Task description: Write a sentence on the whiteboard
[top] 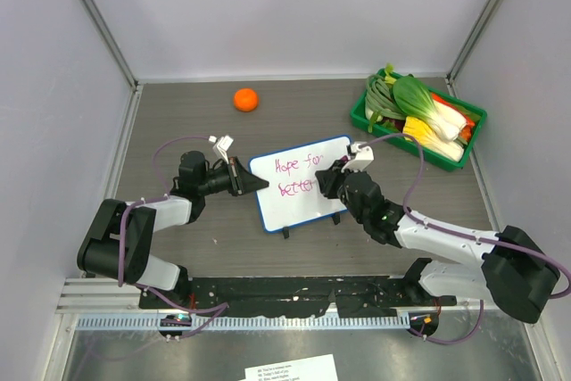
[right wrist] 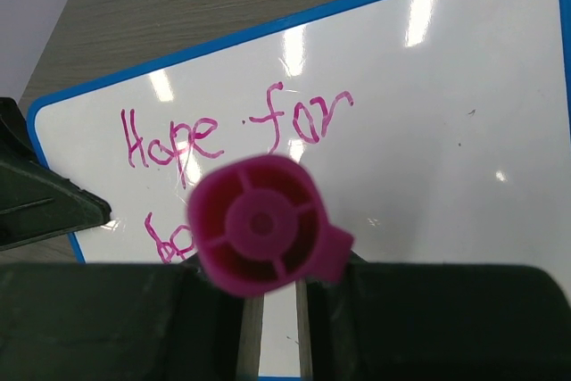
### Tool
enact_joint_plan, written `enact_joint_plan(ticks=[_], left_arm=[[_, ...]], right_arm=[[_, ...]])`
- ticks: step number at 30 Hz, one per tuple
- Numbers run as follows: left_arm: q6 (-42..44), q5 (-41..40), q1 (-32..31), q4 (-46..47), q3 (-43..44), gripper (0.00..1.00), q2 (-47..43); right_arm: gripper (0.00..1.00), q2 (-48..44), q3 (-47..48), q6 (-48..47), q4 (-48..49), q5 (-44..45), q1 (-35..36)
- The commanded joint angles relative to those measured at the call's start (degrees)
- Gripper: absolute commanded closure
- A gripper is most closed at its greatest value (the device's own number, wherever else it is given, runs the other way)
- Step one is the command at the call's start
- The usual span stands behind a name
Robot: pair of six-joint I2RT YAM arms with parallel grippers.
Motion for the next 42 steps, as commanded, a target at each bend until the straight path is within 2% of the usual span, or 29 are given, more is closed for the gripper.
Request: enact_joint_plan(ticks=[1,42], left_arm=[[7.8,-8.8,-0.6,-9.3,-1.2,1.0,2.1],[7.9,-9.0,-0.6,-9.5,-1.2,1.0,2.0]], right_arm=[[0.99,1.0,2.8,-0.9,1.1,2.7,-0.6],[0.99,-3.7,0.2,0.5,-2.2,1.8,-1.9]])
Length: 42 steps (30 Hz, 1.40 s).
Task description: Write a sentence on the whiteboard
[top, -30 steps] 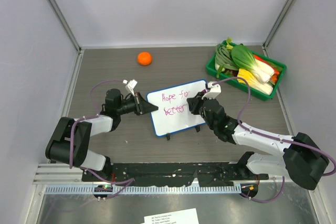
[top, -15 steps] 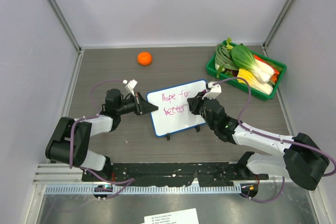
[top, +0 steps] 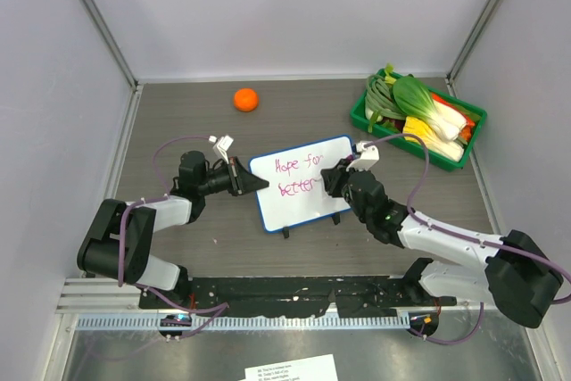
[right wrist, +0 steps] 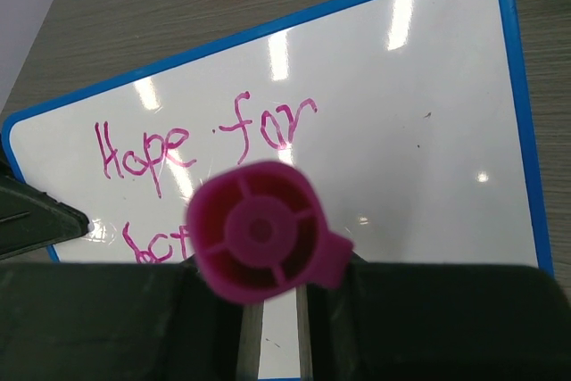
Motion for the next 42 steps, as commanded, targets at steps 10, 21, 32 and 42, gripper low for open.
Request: enact_joint_plan(ticks=[10,21,32,42], left_arm=[[7.9,-8.8,-0.7,-9.5,-1.2,1.0,2.0],[8.0,-8.6,-0.7,-9.5,-1.2,1.0,2.0],[8.1,-8.7,-0.7,-9.5,-1.2,1.0,1.8],[8.1,-8.8,-0.7,-9.5,-1.3,1.0,1.7]], right_arm=[[0.99,-9.7,4.2,-2.0,-4.4,-2.0,-2.1],[0.99,-15.2,-0.6,-0.6,-6.5,-12.7,-10.5],[0.99,-16.1,-1.6,-2.1,-6.5,-12.7,-10.9],[0.99,-16.0,-1.9,-3.0,-5.5,-13.0,-11.0]])
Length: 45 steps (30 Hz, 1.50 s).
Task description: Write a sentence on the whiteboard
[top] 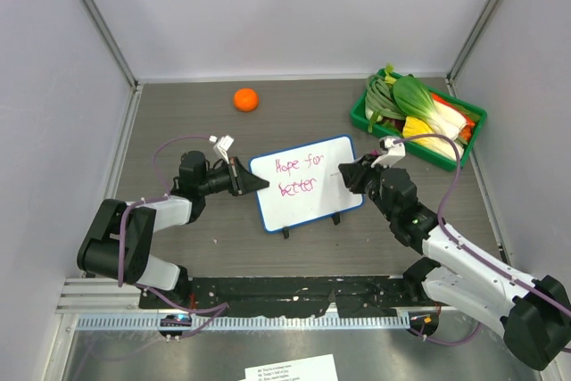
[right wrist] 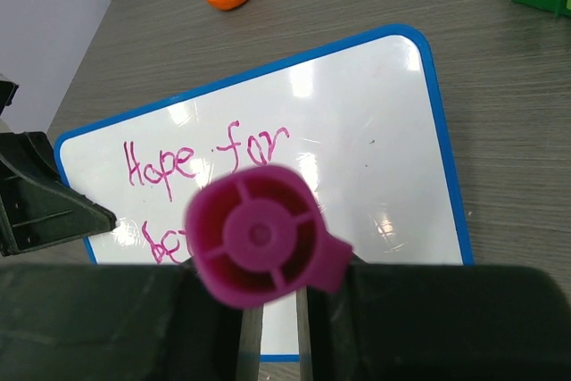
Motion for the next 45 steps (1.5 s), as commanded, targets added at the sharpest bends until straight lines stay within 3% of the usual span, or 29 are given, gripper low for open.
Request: enact_joint_plan(ticks=[1,45], left_arm=[[7.8,-8.8,-0.5,-9.5,-1.3,1.0,1.7],[7.8,-8.8,-0.6,-9.6,-1.3,1.0,1.7]], right_arm=[[0.99,-0.8,-0.1,-1.0,3.0,-0.4,-0.1],[0.99,9.9,-0.2,2.4,9.9,3.0,-0.1]])
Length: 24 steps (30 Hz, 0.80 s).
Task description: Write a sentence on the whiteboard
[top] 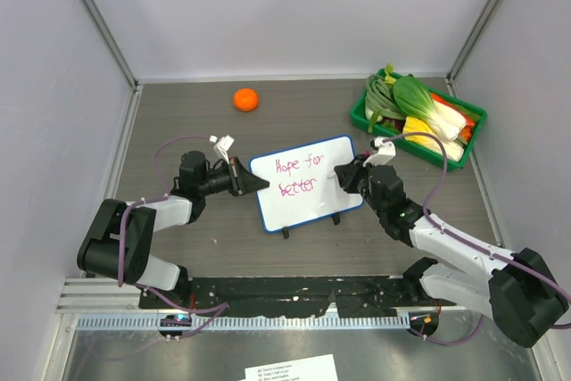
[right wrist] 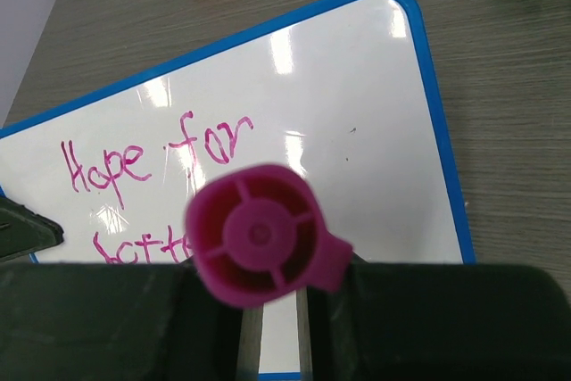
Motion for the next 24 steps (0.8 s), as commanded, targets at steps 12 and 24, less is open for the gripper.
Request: enact_joint_plan(ticks=[12,24], left_arm=[[7.5,-8.8,-0.5,-9.6,-1.3,1.0,1.8],[7.6,-8.7,-0.5,-9.6,-1.1,1.0,2.0]], right_arm=[[1.0,3.3,1.0,1.2,4.9,0.1,-0.1],[0.99,2.7,0.4,0.2,1.2,-3.4,-0.1]])
